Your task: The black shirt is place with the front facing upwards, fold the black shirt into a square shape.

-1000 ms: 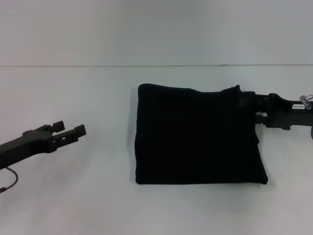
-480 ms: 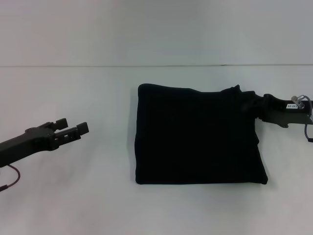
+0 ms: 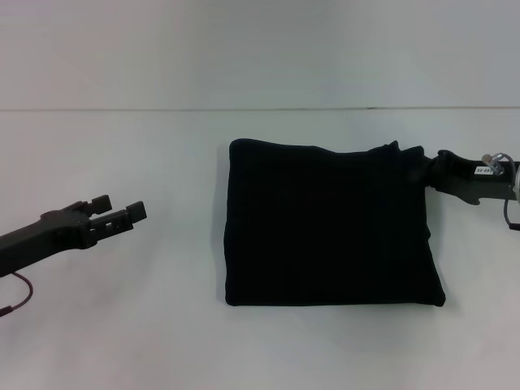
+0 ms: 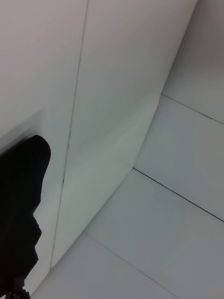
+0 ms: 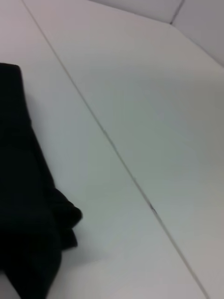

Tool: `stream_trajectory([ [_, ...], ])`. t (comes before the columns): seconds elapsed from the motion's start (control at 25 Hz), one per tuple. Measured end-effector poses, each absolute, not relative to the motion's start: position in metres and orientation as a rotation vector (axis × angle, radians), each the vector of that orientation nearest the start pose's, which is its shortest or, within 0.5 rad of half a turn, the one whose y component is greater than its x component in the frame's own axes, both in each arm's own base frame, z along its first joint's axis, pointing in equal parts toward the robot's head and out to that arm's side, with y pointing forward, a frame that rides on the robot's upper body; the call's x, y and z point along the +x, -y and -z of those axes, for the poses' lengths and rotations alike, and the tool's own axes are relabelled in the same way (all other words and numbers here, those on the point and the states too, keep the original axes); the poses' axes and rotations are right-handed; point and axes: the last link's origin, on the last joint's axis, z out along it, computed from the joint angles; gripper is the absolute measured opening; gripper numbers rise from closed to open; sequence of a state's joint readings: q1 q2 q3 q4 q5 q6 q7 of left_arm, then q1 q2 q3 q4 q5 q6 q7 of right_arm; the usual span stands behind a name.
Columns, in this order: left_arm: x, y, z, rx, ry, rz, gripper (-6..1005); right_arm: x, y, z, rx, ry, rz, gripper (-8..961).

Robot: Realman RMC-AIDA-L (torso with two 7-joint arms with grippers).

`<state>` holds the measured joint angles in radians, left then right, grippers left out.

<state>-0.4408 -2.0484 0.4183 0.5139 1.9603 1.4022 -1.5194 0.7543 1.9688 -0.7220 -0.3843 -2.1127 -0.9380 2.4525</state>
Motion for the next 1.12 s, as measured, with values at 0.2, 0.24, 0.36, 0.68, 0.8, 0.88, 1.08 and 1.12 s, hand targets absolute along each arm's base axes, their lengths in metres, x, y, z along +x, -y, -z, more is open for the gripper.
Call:
stream_trajectory([
  [0.2,-0.331,-0.32,-0.025,-2.215,1.139,0.846,957,0.291,-0.427,-0.009,-1.807,-1.828,-0.604,22],
  [0.24,-0.331,-0.32,-0.025,-2.215,1.139,0.846,957,0.291,-0.428,-0.011,-1.805,-1.819,-0.612,22],
  [0.36,-0.331,-0.32,-0.024,-2.216,1.142,0.846,955,0.29,-0.432,-0.015,-1.804,-1.78,-0.648,22],
  [0.68,-0.33,-0.32,-0.023,-2.222,1.145,0.848,949,0.291,-0.436,-0.009,-1.758,-1.744,-0.643,24],
  [0.8,-0.328,-0.32,-0.022,-2.229,1.144,0.856,947,0.29,-0.436,-0.006,-1.746,-1.743,-0.644,27],
  [0.88,-0.327,-0.321,-0.022,-2.23,1.146,0.863,945,0.292,-0.436,-0.007,-1.735,-1.746,-0.652,30],
  [1.08,-0.318,-0.324,-0.022,-2.241,1.201,0.916,942,0.303,-0.426,-0.019,-1.716,-1.712,-0.789,74],
  [1.12,-0.316,-0.325,-0.023,-2.243,1.218,0.928,941,0.306,-0.422,-0.023,-1.709,-1.698,-0.833,114],
])
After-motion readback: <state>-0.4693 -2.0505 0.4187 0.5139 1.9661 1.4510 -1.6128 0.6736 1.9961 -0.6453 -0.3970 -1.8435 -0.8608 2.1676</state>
